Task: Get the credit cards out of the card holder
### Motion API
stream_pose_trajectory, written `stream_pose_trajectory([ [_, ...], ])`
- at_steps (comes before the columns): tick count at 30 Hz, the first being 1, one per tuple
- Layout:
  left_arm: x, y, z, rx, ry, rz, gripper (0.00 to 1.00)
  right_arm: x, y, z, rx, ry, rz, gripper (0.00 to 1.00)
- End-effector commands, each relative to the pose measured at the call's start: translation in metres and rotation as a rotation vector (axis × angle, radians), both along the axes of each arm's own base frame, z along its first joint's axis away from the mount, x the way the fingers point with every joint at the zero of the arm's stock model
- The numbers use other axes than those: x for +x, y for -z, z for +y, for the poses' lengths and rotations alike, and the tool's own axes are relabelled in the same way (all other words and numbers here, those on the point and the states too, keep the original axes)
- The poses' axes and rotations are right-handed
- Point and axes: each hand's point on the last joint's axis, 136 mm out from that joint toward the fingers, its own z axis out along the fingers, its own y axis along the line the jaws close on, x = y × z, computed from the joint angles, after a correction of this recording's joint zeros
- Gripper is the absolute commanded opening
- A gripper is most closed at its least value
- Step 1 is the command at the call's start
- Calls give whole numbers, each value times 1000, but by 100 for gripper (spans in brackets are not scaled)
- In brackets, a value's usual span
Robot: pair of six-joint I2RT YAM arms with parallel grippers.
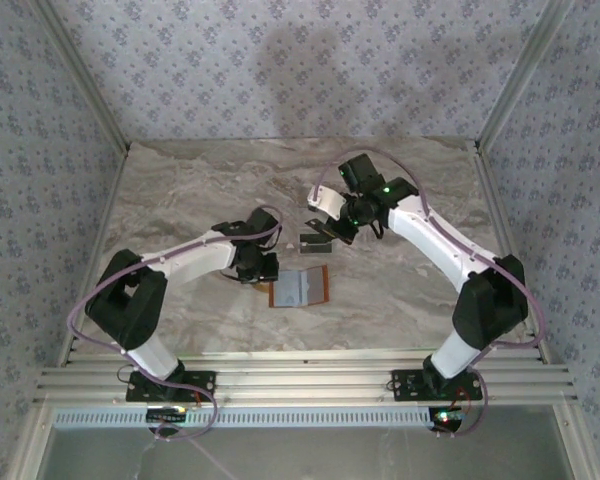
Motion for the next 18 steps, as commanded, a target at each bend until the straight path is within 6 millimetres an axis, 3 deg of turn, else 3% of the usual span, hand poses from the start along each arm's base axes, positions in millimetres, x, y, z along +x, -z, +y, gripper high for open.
stream_pose_trajectory([
  [1,-2,-8,3,-21,-2,-8,18,2,0,-5,-93,-131,-53,0],
  [18,-4,1,10,-26,-24,12,18,34,9,4,-247,-327,-56,0],
])
